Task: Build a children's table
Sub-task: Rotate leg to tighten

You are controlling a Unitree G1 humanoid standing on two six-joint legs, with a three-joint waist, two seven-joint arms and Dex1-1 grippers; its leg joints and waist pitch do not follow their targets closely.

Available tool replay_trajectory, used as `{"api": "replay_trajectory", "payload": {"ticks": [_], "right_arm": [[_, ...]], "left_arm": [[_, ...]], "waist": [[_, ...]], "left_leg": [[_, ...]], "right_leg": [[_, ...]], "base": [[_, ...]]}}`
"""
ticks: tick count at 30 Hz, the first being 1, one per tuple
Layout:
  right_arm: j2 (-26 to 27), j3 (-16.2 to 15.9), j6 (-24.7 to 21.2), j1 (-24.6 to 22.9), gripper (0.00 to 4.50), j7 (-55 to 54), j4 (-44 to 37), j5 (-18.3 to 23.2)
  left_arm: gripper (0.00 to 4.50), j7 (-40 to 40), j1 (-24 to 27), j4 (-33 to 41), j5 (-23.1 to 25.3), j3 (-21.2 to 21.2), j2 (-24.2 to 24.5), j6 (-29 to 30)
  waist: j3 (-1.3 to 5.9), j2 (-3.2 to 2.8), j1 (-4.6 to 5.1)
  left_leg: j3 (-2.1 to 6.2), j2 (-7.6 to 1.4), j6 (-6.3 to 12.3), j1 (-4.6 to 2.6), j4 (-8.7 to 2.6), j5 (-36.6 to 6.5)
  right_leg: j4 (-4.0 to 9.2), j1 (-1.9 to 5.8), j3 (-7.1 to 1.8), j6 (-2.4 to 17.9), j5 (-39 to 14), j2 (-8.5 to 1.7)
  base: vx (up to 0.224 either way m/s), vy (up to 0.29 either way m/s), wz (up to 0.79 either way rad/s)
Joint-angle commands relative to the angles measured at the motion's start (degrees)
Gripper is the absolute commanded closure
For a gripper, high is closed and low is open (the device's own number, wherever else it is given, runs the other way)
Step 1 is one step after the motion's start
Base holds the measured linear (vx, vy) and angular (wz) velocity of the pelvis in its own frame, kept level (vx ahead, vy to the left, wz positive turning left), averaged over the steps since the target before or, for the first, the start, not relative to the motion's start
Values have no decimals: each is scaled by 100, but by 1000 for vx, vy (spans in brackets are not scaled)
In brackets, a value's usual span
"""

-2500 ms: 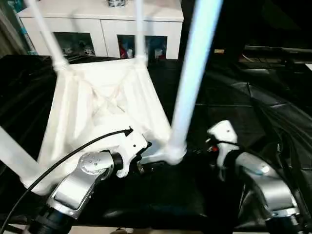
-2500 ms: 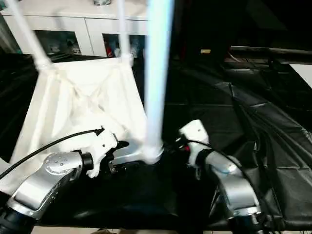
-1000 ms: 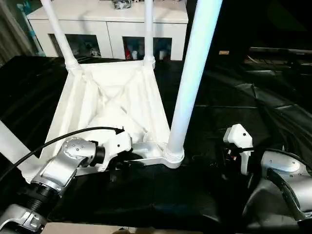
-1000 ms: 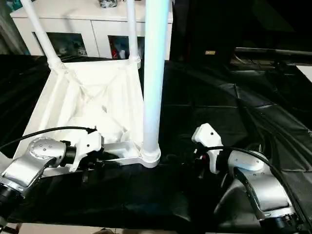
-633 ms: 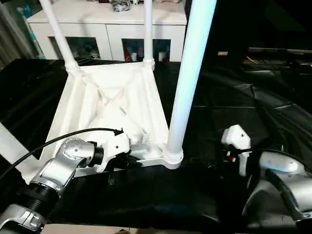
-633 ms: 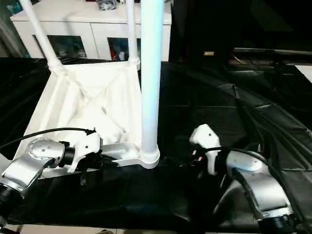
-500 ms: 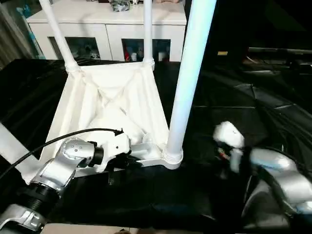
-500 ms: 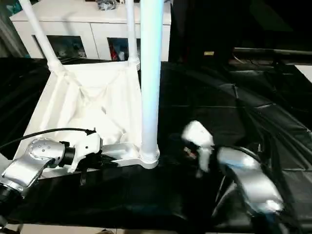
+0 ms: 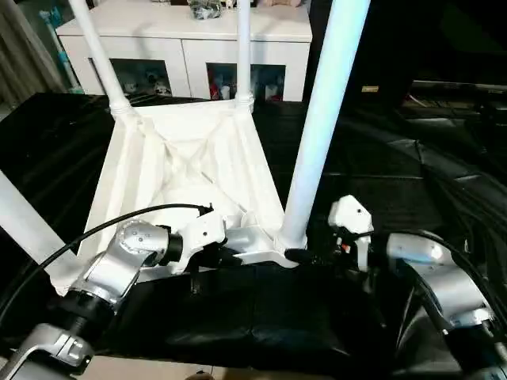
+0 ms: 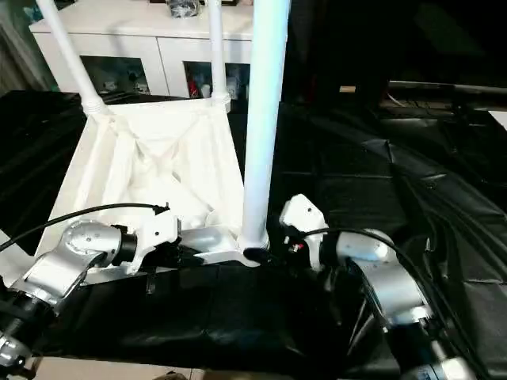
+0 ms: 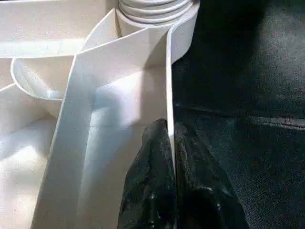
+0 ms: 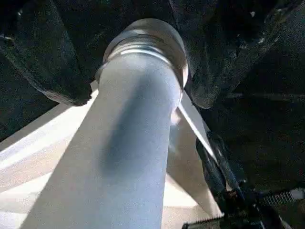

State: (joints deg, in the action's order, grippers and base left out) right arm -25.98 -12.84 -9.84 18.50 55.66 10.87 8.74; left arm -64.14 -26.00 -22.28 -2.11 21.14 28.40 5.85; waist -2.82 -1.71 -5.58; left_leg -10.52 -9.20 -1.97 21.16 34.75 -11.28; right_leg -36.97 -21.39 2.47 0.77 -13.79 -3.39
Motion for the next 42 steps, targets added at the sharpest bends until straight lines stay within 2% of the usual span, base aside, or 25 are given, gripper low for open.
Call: {"api": "replay_trajectory", "payload": {"ticks": [1, 6, 8, 18, 25, 26, 27, 28, 29, 30, 32, 33, 34, 35, 38, 42], "right_arm": [[45, -44, 101, 120, 67, 8, 120, -57], [260, -31, 222, 314, 67, -67, 563, -55], [325, -30, 271, 363, 97, -65, 693, -52], [393, -33, 442, 423, 177, 13, 995, -95], [423, -18, 521, 379, 187, 10, 1099, -117], [458, 19, 509, 332, 188, -95, 1121, -116], [478, 41, 509, 315, 188, -151, 1140, -118], [561, 126, 499, 301, 188, -413, 1246, -146], [600, 164, 494, 298, 188, -531, 1293, -156], [653, 217, 488, 294, 188, -691, 1358, -170], [921, 434, 436, 296, 188, -1401, 1629, -215], [1199, 600, 344, 350, 188, -2079, 1869, -260], [1236, 619, 334, 360, 188, -2170, 1902, -270], [1462, 720, 287, 449, 189, -2698, 2113, -318], [1787, 771, 214, 664, 189, -3412, 2409, -426], [2308, 824, 98, 1107, 189, -4519, 2906, -622]], "left_arm": [[439, 104, -8, -137, 3, 1, -84, -46], [439, 58, 33, -143, 52, -37, -59, -43], [450, 58, 30, -139, 59, -42, -57, -35], [450, 21, 72, -44, 59, -53, -48, 15], [450, 28, 110, -59, 95, -30, -40, 38], [450, 164, 71, -155, 154, -39, -88, 71], [450, 227, 52, -199, 179, -44, -112, 85], [450, 413, -6, -294, 184, -98, -222, 172], [450, 479, -30, -321, 172, -125, -272, 216], [450, 568, -62, -358, 155, -161, -340, 275], [450, 969, -220, -496, 126, -275, -654, 480], [450, 1283, -364, -595, 120, -330, -934, 654], [450, 1327, -383, -610, 120, -337, -972, 678], [450, 1627, -519, -728, 149, -386, -1208, 813], [450, 2144, -759, -1005, 255, -432, -1541, 948], [450, 2906, -1111, -1466, 561, -378, -2022, 1032]], "waist": [[285, 131, -9], [279, 114, -12], [284, 119, -13], [270, 113, -11], [264, 90, 4], [261, 63, 6], [255, 75, 14], [257, 51, 11], [245, 70, 22], [253, 61, 25], [245, 71, 50], [251, 40, 45], [246, 36, 55], [251, 37, 73], [247, 5, 87], [262, 13, 86]], "left_leg": [[176, -405, 254, -48, -423, -903], [184, -416, 236, -52, -440, -967], [181, -412, 245, -48, -438, -937], [186, -420, 204, -53, -461, -1072], [192, -424, 169, -53, -476, -1166], [194, -424, 161, -58, -477, -1202], [191, -422, 155, -60, -482, -1230], [197, -424, 127, -66, -483, -1257], [192, -417, 95, -79, -490, -1332], [190, -416, 70, -83, -484, -1333], [197, -406, -6, -84, -498, -1368], [211, -404, -20, -87, -495, -1393], [202, -408, -35, -91, -500, -1403], [215, -398, -76, -93, -504, -1461], [216, -399, -103, -99, -519, -1464], [217, -396, -112, -107, -527, -1363]], "right_leg": [[568, 159, -314, 1082, -1265, -568], [565, 142, -312, 1102, -1288, -559], [556, 150, -314, 1143, -1174, -562], [579, 140, -318, 1102, -1383, -569], [599, 131, -328, 1079, -1510, -568], [604, 127, -330, 1085, -1530, -570], [612, 123, -328, 1079, -1570, -563], [612, 122, -333, 1083, -1604, -568], [636, 109, -333, 1073, -1724, -566], [635, 115, -336, 1080, -1763, -576], [657, 105, -332, 1044, -1952, -578], [656, 106, -327, 1032, -1994, -587], [668, 98, -334, 1014, -2000, -579], [680, 103, -326, 996, -2101, -585], [675, 78, -330, 998, -1917, -558], [664, 90, -332, 1034, -1597, -565]], "base": [[0, 0, 0], [0, 0, 0], [0, 0, 0], [0, 0, 0], [0, 0, 0], [0, 0, 0], [0, 0, 0], [0, 0, 0], [0, 0, 0], [0, 0, 0], [0, 0, 0], [0, 0, 0], [0, 0, 0], [0, 0, 0], [0, 0, 0], [0, 0, 0]]}}
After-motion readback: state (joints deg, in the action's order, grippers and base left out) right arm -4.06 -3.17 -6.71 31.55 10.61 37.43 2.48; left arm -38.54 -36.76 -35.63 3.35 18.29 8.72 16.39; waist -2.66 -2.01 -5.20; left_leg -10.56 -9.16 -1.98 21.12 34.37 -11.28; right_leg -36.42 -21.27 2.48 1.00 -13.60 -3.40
